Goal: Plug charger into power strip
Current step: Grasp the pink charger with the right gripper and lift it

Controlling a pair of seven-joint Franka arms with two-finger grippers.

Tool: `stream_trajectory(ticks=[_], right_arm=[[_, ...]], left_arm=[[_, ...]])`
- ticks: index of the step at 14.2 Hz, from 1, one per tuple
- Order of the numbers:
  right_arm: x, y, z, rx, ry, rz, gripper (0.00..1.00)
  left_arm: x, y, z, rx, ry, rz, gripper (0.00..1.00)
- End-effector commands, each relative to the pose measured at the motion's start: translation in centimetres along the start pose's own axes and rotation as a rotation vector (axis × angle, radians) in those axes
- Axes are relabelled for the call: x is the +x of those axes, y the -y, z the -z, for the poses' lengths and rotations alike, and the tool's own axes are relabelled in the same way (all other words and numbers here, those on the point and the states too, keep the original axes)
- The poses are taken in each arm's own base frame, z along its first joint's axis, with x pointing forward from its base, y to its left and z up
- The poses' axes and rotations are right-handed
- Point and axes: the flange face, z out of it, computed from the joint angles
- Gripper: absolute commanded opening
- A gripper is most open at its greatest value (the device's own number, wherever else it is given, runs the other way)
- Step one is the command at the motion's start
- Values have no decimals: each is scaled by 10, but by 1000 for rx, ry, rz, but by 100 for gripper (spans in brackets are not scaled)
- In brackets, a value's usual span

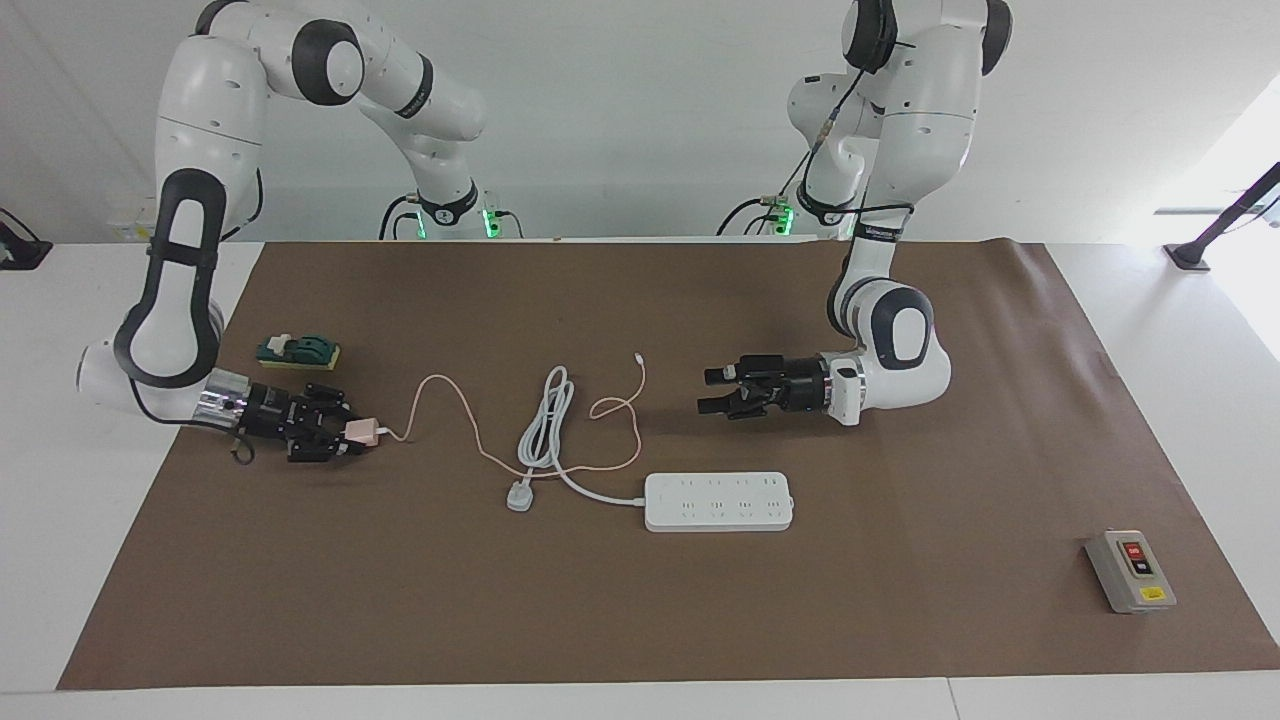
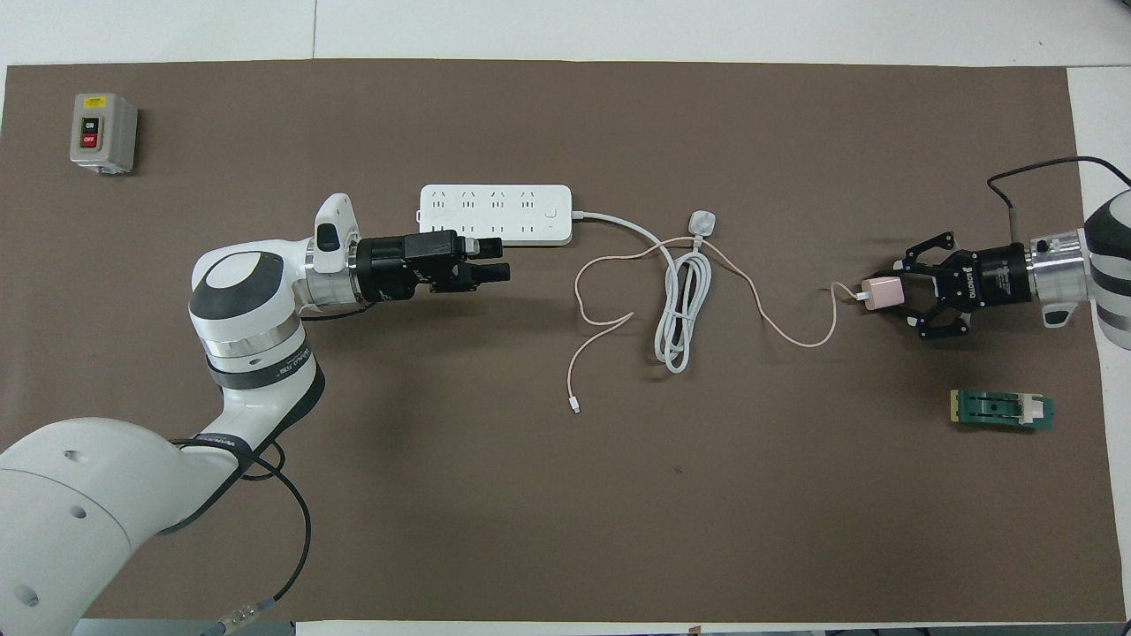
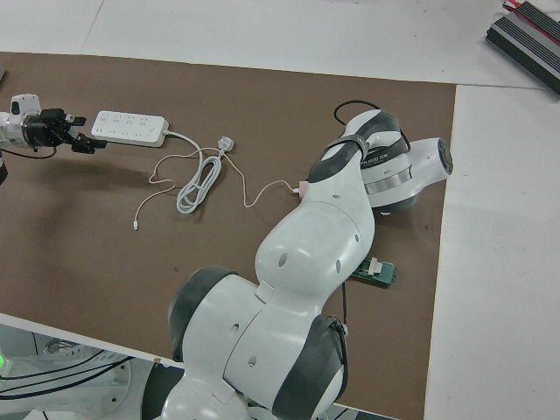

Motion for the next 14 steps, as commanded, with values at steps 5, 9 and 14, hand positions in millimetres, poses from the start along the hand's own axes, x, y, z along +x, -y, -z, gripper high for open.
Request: stream_trajectory(ticks=[5,9,14], right_arm=[[-113,87,-19,-39,-21,-46,0],[-168,122,-47,-66,-30,-87,0],[-238,159,-99,-43,-22,-140,0]], left_arm=[[0,-8,-3,34,12,-12,100],[1,-9,-2,34,9,-20,100],[0,-7,0,47,19,-31,100]])
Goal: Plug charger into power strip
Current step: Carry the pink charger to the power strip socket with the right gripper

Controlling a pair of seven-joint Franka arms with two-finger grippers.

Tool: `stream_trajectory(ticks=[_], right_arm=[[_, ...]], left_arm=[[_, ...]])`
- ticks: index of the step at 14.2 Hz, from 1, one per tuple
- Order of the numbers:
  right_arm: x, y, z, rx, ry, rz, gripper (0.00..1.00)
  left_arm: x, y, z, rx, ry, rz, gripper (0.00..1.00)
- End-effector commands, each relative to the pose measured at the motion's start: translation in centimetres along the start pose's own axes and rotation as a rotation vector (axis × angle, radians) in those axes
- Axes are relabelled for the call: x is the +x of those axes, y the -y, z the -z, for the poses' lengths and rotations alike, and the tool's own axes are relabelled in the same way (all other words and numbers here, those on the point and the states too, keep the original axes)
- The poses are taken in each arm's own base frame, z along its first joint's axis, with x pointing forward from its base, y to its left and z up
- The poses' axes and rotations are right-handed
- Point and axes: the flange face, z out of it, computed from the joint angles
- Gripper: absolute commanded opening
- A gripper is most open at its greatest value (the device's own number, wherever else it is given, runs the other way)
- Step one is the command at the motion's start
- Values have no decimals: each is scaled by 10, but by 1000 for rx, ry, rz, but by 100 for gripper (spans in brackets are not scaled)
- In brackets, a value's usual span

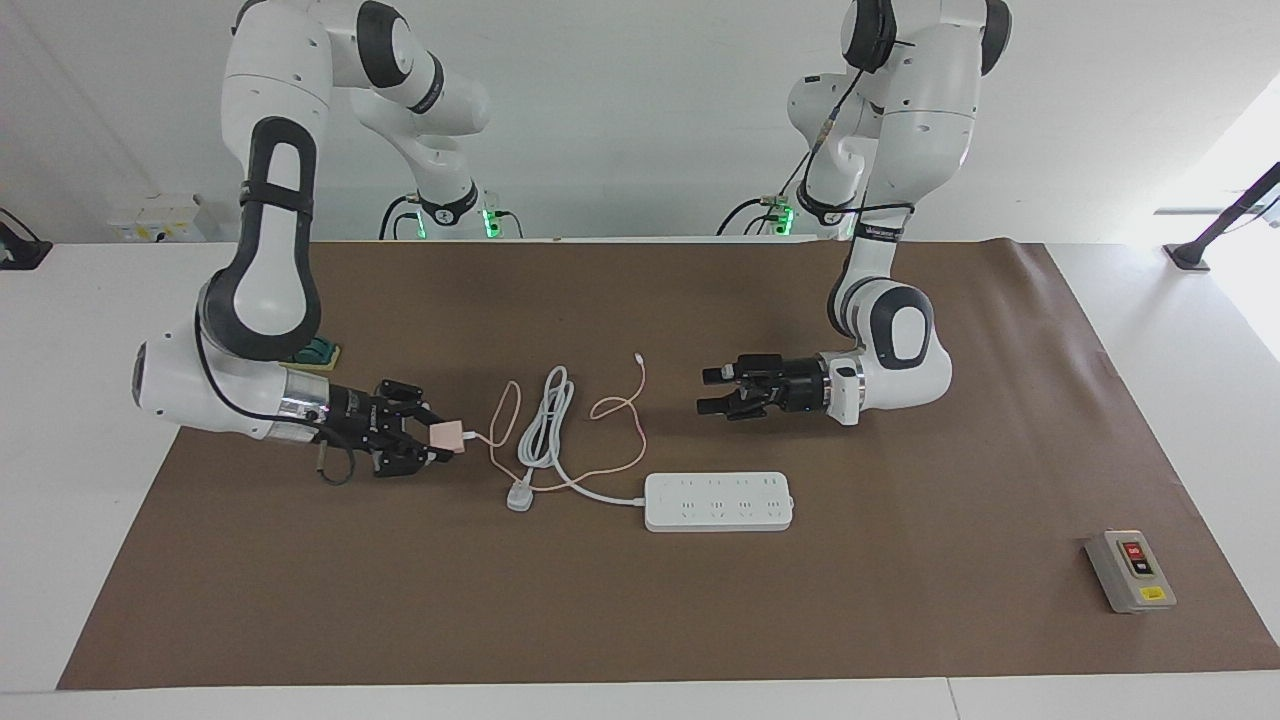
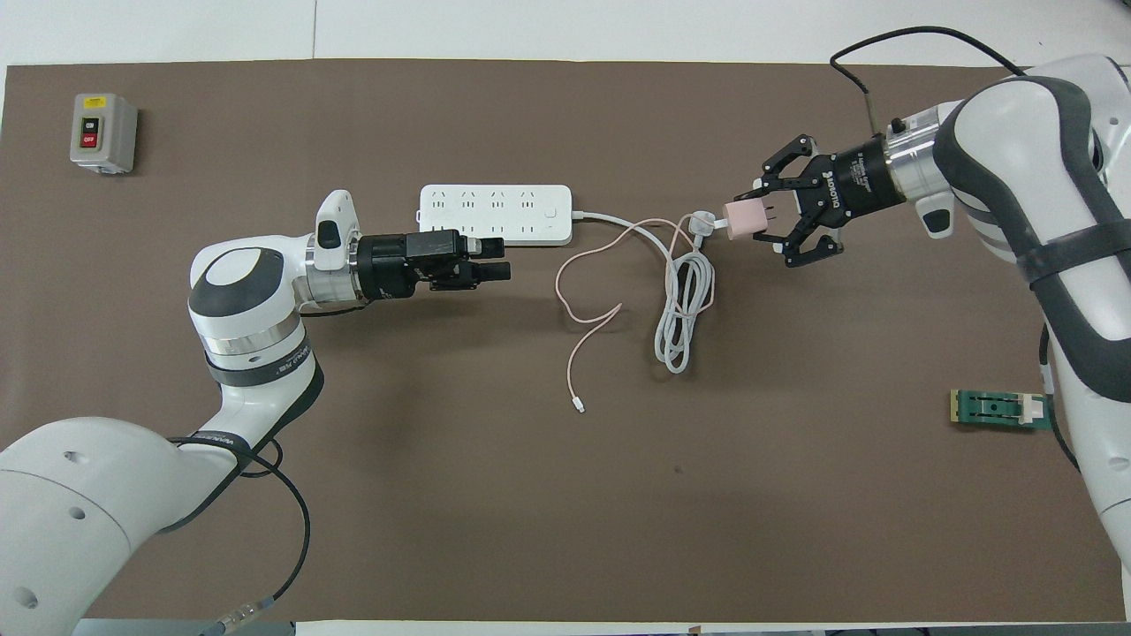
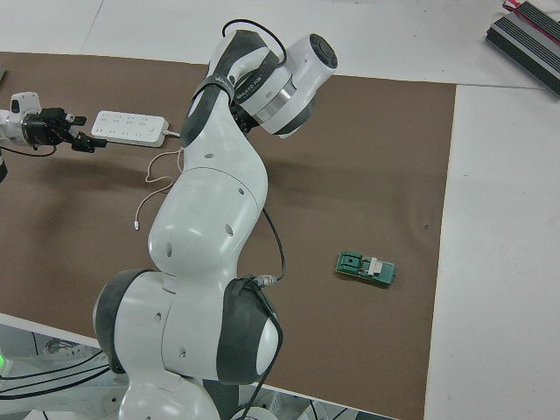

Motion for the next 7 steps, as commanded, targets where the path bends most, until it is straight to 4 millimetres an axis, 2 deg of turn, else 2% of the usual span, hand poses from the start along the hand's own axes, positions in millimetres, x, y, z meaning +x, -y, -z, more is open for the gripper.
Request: stream_trajectory(ticks=[1,2,4,5,7], right_arm=[[-39,17,-31,24,18,-26,0],[-54,19,-50,19,7,-30,0],[-77,25,-73,47,-16,-31,0],[-94,25,-92,35,-23,-7,0],[-112,28,-107,72,-22,-21,0]], left_arm=[[-1,-3,2,35,7,-16,100],[-1,-3,2,35,7,-16,100],[-1,-2,4,39,6,-16,100],[-1,-1,4,47,7,-16,100],[-1,0,5,52,10,-25,100]])
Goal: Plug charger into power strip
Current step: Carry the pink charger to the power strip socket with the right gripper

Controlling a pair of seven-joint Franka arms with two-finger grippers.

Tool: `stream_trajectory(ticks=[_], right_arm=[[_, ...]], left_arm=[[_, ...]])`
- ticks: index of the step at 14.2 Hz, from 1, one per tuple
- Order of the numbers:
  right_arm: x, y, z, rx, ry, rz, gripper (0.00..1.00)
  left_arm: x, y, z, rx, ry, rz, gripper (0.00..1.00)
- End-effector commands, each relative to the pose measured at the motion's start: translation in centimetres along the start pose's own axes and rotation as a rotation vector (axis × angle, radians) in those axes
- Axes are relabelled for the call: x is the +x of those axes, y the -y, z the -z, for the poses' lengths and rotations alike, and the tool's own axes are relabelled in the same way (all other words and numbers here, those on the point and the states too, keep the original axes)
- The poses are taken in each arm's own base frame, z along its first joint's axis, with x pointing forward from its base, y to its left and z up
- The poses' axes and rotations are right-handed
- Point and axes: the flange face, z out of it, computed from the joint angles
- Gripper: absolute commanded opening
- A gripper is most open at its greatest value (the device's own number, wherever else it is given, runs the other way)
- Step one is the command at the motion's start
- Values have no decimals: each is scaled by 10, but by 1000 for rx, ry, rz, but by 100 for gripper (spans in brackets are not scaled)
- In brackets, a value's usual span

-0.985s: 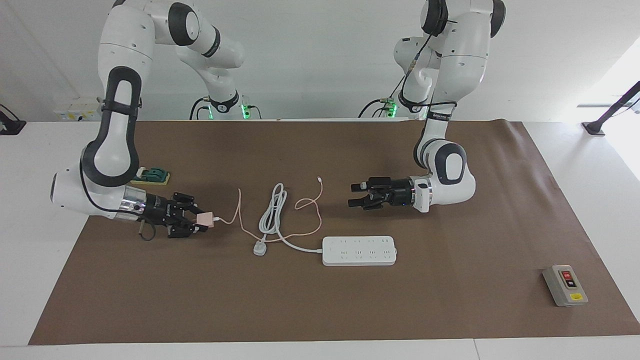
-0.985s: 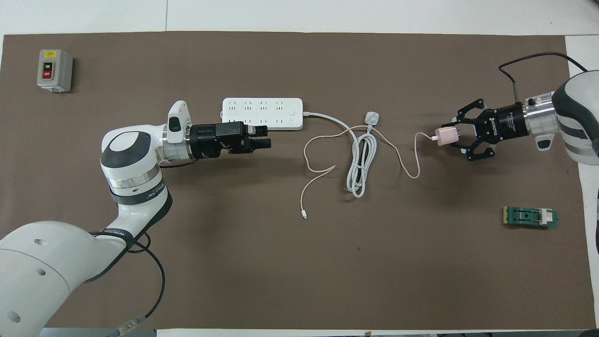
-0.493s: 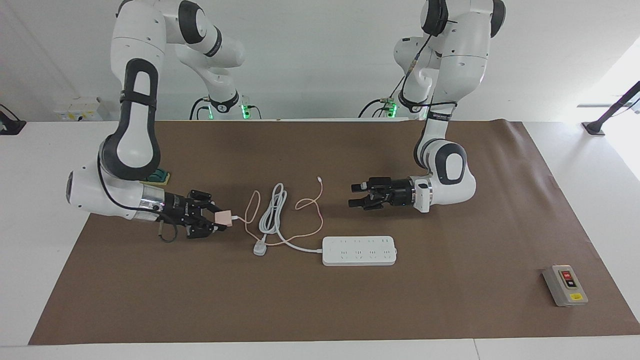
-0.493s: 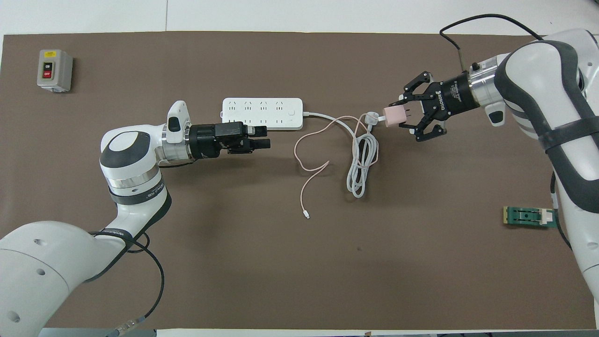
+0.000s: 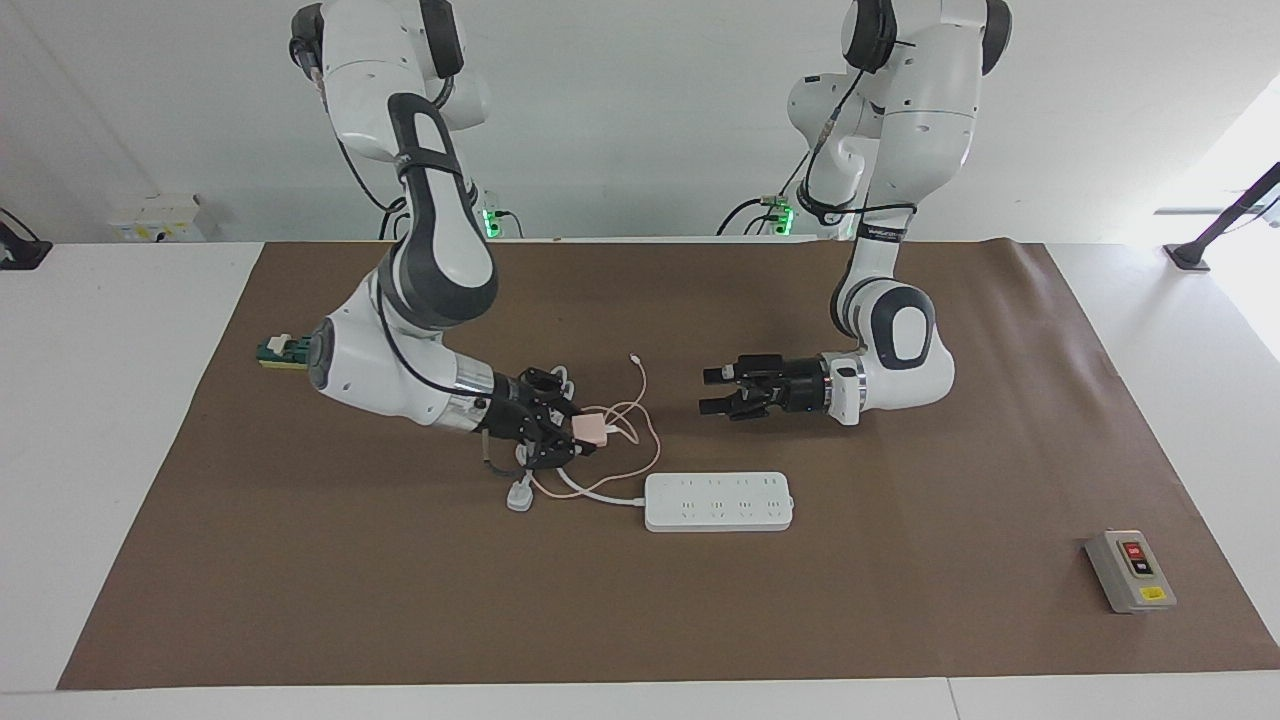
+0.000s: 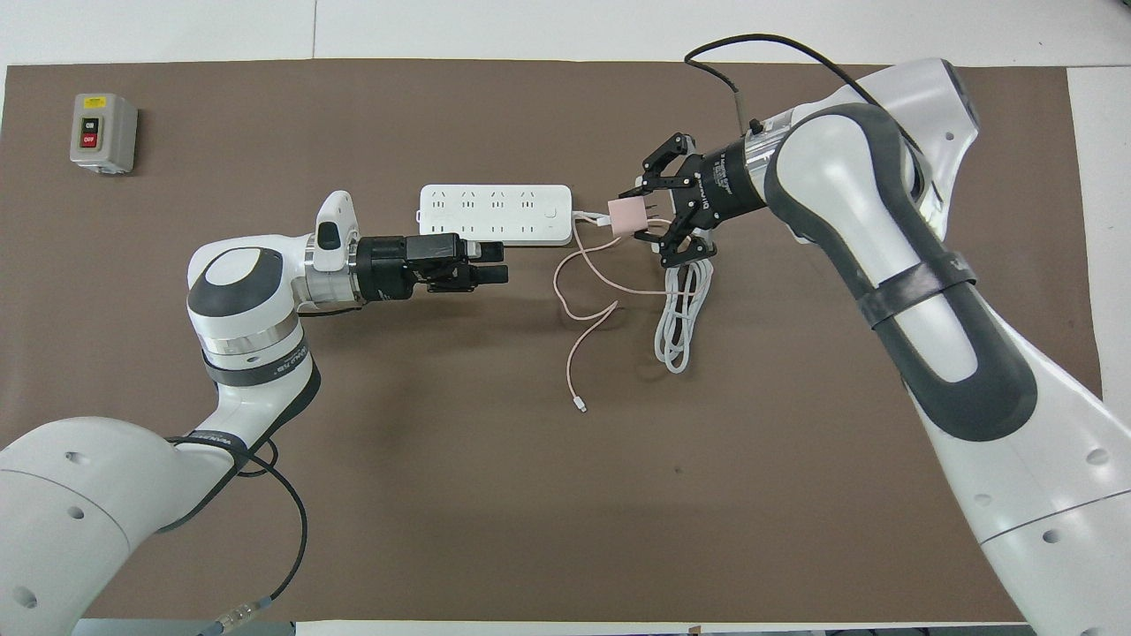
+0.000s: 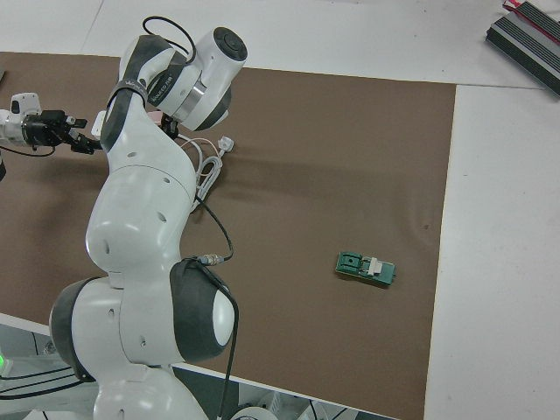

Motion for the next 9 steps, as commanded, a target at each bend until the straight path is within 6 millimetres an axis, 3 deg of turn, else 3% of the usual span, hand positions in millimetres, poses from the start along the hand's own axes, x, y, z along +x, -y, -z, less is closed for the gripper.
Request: stream_trajectory(ticks=[1,7,9], right_arm=[[-27,6,-22,30,26,-21,0],[-56,6,-42,69,55,-39,0],[-75,4,-59,92,48,-52,0]], left_arm=[[-1,-3,2,27,2,-21,100],[0,0,4,38,-12,-51,100],[-1,1,4,39,-12,-50,100]])
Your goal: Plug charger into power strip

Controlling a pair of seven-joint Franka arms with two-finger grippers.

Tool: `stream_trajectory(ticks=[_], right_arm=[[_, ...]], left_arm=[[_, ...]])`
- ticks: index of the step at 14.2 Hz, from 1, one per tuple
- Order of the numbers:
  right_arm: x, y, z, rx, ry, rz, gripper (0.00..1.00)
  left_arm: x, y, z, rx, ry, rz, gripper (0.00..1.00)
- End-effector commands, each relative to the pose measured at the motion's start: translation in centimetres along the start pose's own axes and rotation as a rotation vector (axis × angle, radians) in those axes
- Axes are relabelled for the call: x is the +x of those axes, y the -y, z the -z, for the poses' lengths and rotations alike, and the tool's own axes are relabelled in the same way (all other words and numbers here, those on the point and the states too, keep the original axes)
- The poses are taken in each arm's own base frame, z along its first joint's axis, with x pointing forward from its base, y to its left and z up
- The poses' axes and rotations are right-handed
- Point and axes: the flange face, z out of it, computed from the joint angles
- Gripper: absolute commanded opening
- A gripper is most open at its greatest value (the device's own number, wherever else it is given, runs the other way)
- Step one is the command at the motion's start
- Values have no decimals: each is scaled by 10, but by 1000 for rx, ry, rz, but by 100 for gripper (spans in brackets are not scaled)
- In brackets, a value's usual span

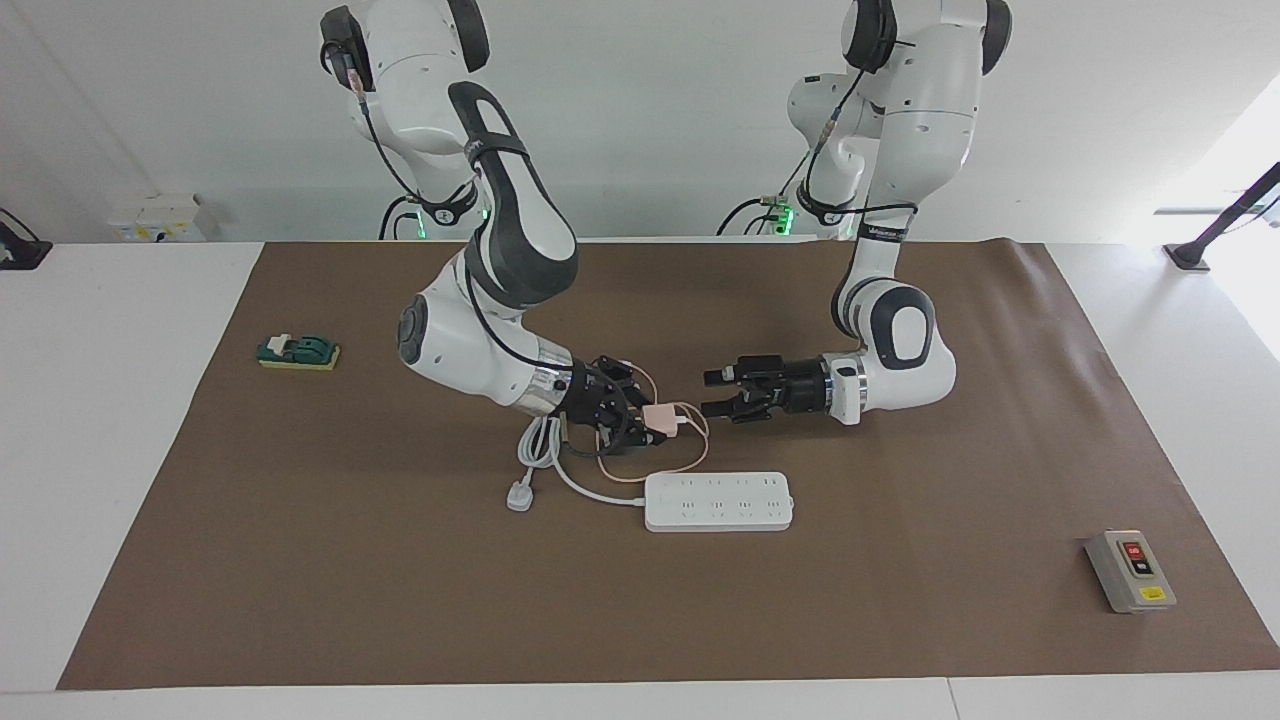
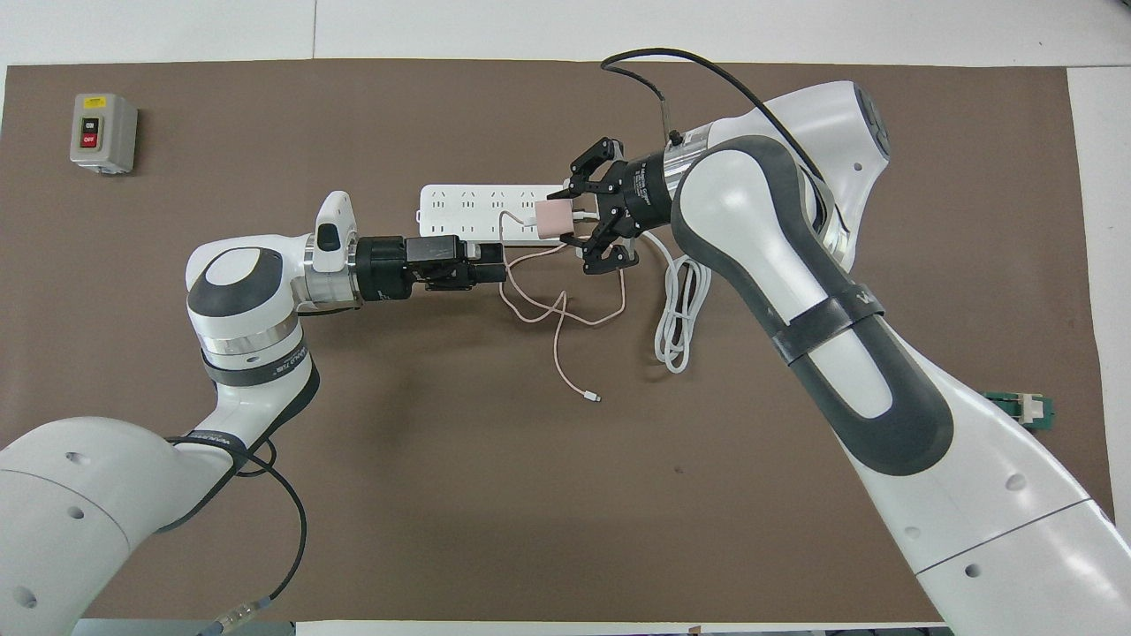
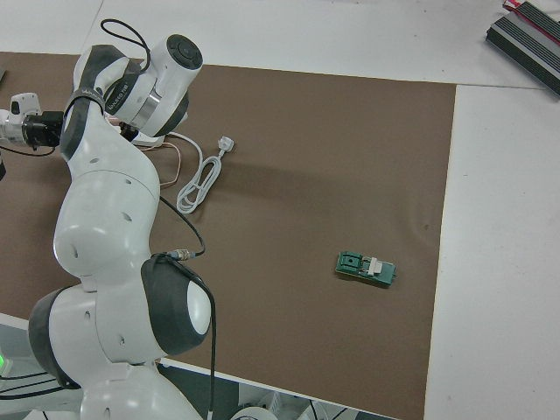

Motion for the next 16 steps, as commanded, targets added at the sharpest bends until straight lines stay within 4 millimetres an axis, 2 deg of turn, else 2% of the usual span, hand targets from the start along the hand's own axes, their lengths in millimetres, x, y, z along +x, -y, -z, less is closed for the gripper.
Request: stream_trajectory(ticks=[1,6,11,16], right_arm=[[-22,1,-23,49,1,-31,0],[-32,-9,-46,40,-10,-20,0],[-29,-12,-52,48,22,-22,0],[-27,-14,-55,56,67,-19,0]], left_arm=[[-2,-1,2,22,-4,-21,100],[2,-3,8,15,-24,-20,100],[4,-5,29,15,-44,-22,100],[-3,-19,79,37,-112,-28,100]])
